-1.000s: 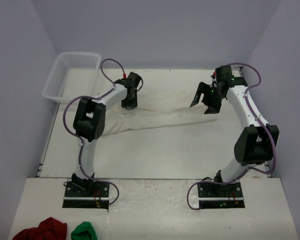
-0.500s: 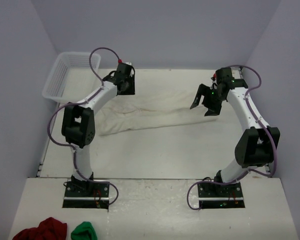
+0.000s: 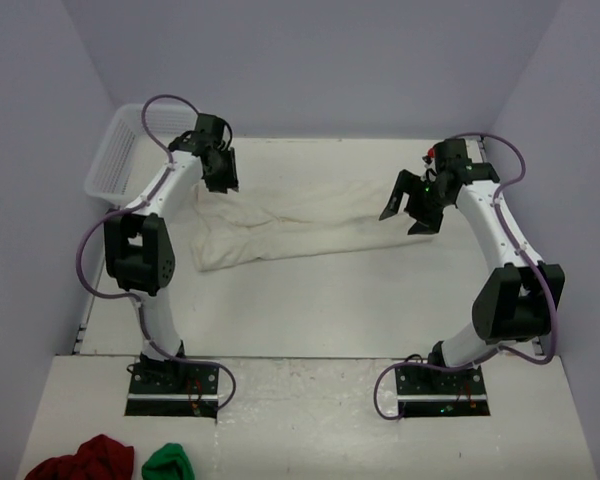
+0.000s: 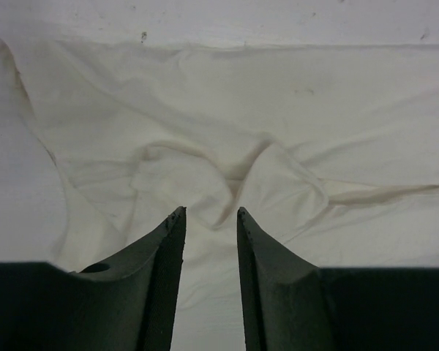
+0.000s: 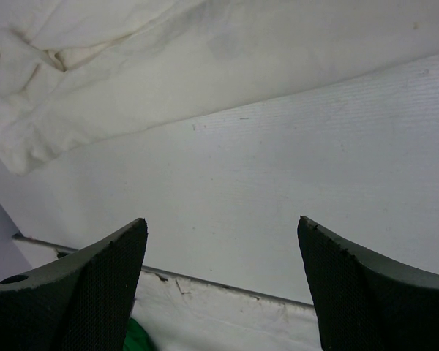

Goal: Fold and stack the t-shirts
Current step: Fold the other side of the tshirt into a rectangle

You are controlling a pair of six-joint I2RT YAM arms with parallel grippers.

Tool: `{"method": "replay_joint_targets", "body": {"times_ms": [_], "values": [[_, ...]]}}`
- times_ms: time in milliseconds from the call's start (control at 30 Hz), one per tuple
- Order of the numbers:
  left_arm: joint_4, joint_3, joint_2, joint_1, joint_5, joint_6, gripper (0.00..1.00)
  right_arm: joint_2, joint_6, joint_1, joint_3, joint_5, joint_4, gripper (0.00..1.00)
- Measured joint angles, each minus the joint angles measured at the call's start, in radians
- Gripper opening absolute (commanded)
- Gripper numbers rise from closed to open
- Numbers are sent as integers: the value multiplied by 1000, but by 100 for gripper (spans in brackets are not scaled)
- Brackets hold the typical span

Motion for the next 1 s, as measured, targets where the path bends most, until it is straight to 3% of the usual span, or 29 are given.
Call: {"method": "replay_joint_targets", "body": {"times_ms": [367,767,1000], "values": [[-21,-70,41,-6,89,124,33,-12,0,0,-23,-18,13,84],[-12,-108,53,-6,245,158,36,-12,0,0,-23,-18,14,85],[-11,-95,142,-6,293,173,36,-12,0,0,-34,-18,13,85]]}}
